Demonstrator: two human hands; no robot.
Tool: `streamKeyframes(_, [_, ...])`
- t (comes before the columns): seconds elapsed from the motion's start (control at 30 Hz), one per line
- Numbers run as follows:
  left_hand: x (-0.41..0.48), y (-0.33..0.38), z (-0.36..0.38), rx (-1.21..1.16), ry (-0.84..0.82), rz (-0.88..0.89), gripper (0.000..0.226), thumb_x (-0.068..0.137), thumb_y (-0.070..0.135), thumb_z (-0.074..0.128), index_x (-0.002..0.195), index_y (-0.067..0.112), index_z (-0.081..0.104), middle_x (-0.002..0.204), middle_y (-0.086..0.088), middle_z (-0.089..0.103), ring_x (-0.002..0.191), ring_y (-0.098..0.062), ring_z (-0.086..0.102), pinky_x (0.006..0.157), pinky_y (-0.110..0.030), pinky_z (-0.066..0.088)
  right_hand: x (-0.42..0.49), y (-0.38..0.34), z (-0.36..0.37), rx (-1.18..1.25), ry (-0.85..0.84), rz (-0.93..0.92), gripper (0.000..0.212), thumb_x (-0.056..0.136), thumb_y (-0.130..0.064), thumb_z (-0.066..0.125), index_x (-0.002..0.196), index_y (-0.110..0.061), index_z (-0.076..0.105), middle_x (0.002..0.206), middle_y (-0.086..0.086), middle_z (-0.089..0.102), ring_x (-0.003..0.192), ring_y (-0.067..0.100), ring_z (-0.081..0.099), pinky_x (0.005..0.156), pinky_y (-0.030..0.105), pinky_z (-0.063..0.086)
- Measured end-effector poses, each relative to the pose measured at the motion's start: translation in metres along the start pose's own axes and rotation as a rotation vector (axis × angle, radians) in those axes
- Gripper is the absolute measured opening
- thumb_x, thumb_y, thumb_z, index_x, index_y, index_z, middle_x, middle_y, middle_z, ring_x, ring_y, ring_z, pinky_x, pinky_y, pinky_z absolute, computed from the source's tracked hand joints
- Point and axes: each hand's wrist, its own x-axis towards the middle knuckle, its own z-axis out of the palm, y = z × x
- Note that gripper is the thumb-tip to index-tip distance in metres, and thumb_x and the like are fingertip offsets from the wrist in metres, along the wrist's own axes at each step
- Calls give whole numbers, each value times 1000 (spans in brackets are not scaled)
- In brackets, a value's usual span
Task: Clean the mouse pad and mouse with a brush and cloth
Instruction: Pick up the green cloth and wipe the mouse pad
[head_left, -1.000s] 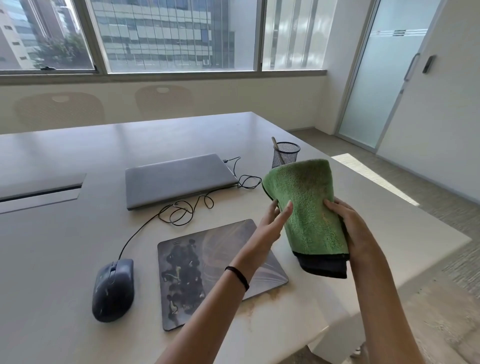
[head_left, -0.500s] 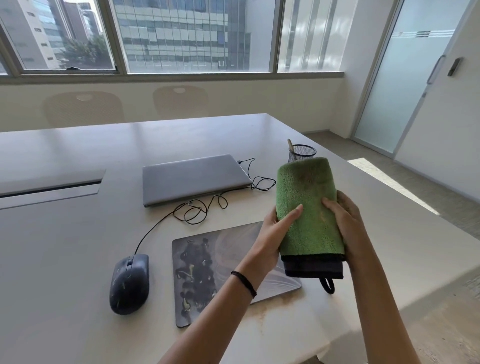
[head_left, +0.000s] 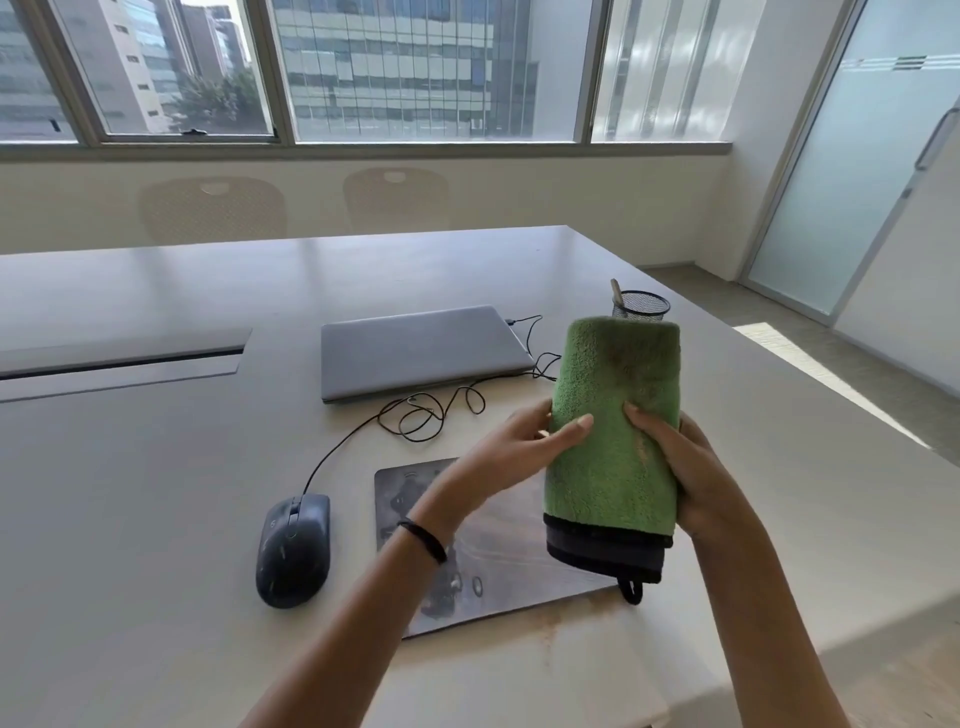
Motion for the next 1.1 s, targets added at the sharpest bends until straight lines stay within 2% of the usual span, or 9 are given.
streamKeyframes(0.07, [-8, -4, -31, 309, 42, 8, 58, 80, 68, 45, 114, 24, 59, 105, 1, 67, 97, -17, 63, 89, -35, 52, 2, -3, 11, -87, -20, -52, 16, 86, -9, 58, 102, -12, 62, 77, 1, 74, 69, 15, 71, 53, 24, 55])
streamKeyframes(0.17, [-23, -14, -78, 684, 128, -134, 44, 88, 57, 41, 114, 25, 57, 96, 4, 61, 93, -17, 59, 84, -30, 45, 7, -6, 29, -312, -47, -163, 19, 85, -4, 61, 101, -15, 60, 85, 4, 70, 77, 20, 68, 61, 29, 56])
streamKeyframes(0.23, [-33, -24, -103, 865, 151, -280, 41, 91, 52, 41, 121, 27, 53, 110, 4, 61, 106, -16, 56, 86, -29, 40, 12, -6, 42, -571, -36, -299, 25, 78, -9, 67, 100, -14, 57, 86, 5, 65, 79, 21, 62, 68, 34, 52])
streamKeyframes(0.33, [-42, -47, -126, 1032, 155, -373, 41, 94, 46, 42, 130, 29, 47, 135, 9, 51, 126, -13, 45, 99, -31, 35, 18, -2, 62, -930, -84, -468, 31, 72, -19, 66, 100, -18, 53, 83, 0, 61, 75, 19, 56, 63, 28, 40])
streamKeyframes(0.47, [-47, -71, -138, 1033, 81, -331, 37, 94, 37, 46, 130, 27, 49, 140, 7, 47, 131, -14, 41, 106, -31, 33, 24, 18, 91, -1219, -167, -580, 49, 71, -40, 69, 112, -20, 51, 92, 3, 64, 80, 25, 59, 64, 31, 42])
streamKeyframes(0.63, [-52, -75, -135, 970, -15, -288, 43, 94, 27, 49, 136, 17, 43, 142, 1, 45, 129, -19, 41, 101, -23, 28, 35, 57, 111, -1313, -209, -683, 48, 77, -17, 66, 119, -15, 43, 88, 11, 61, 80, 32, 61, 63, 30, 38])
streamKeyframes(0.77, [-54, -82, -140, 930, -11, -241, 37, 92, 20, 55, 129, 18, 52, 134, 0, 53, 122, -19, 48, 92, -16, 31, 41, 76, 115, -1453, -239, -809, 69, 72, -3, 63, 133, -15, 32, 82, 8, 65, 86, 27, 57, 81, 33, 43])
streamKeyframes(0.9, [-54, -89, -145, 831, -30, -199, 39, 91, 18, 56, 130, 17, 52, 138, 2, 51, 126, -16, 48, 101, -20, 33, 44, 91, 116, -1542, -331, -768, 75, 73, 3, 57, 141, -17, 31, 111, 7, 66, 106, 26, 57, 94, 33, 36])
streamKeyframes(1.1, [-51, -98, -149, 772, -48, -196, 44, 90, 14, 57, 134, 16, 48, 146, 2, 40, 135, -13, 36, 109, -19, 24, 42, 105, 118, -1604, -540, -661, 75, 78, 8, 50, 142, -28, 34, 151, -2, 35, 139, 15, 32, 110, 40, 26])
